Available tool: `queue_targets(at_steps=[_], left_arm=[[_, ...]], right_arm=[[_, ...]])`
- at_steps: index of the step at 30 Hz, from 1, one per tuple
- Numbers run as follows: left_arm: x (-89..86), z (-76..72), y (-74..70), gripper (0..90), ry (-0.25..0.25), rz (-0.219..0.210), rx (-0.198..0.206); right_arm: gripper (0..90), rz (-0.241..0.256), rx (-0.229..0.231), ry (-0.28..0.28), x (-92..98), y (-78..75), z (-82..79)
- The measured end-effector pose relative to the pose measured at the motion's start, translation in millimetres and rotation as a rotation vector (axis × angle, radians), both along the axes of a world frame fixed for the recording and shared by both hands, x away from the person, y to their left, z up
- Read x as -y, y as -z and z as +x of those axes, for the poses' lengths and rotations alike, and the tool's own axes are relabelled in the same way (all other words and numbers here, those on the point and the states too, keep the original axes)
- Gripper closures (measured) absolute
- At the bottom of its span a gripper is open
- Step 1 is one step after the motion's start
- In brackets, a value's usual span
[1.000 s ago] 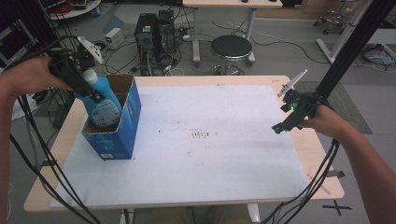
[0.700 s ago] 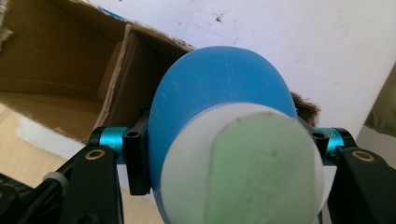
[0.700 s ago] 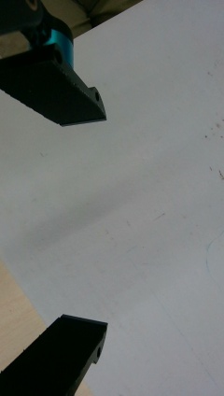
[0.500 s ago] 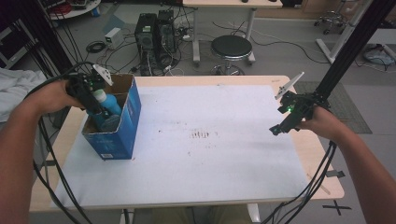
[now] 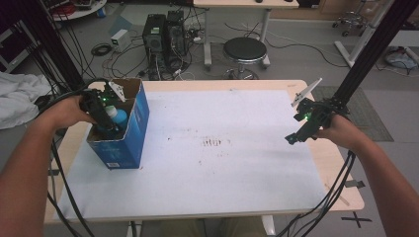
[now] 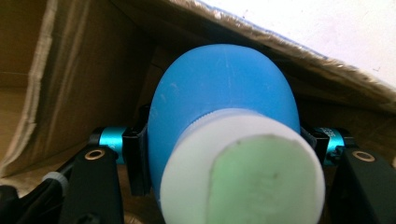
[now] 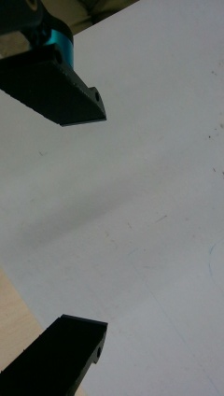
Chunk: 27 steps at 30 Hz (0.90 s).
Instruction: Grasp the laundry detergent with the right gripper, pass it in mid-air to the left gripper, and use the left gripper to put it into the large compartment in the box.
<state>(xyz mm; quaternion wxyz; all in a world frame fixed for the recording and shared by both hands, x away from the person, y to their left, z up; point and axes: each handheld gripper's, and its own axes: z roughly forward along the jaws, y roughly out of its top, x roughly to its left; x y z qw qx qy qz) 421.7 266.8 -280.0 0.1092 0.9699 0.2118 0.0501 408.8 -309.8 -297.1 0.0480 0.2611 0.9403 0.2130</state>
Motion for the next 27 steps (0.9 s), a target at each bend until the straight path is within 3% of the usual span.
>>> queue_targets(at_steps=[5, 14, 16, 18, 24, 27], left_arm=[[-1.3, 0.7, 6.3, 38.0, -0.018, -0.02, -0.005], [-0.7, 2.0, 6.5, 37.2, -0.041, -0.019, -0.009], [-2.0, 2.0, 3.9, 31.0, -0.065, -0.02, 0.001], [-3.6, 0.8, 0.2, 30.6, -0.071, -0.015, 0.011], [-11.1, -7.8, -19.8, 28.9, -0.09, -0.068, 0.062], [-15.2, -13.2, -30.2, 26.1, -0.108, -0.068, 0.089]], right_arm=[[1.0, 0.003, 0.0, -0.003, 0.4, 0.4, 0.6], [1.0, 0.002, 0.0, -0.008, -1.0, 1.0, 0.8], [1.0, 0.003, 0.001, -0.01, -0.9, 1.3, 0.4], [1.0, 0.004, 0.0, -0.007, -0.2, 1.5, 0.1], [1.0, 0.008, 0.001, -0.002, 1.4, 0.4, -2.0], [1.0, 0.01, 0.004, -0.003, 2.0, 0.1, -2.8]])
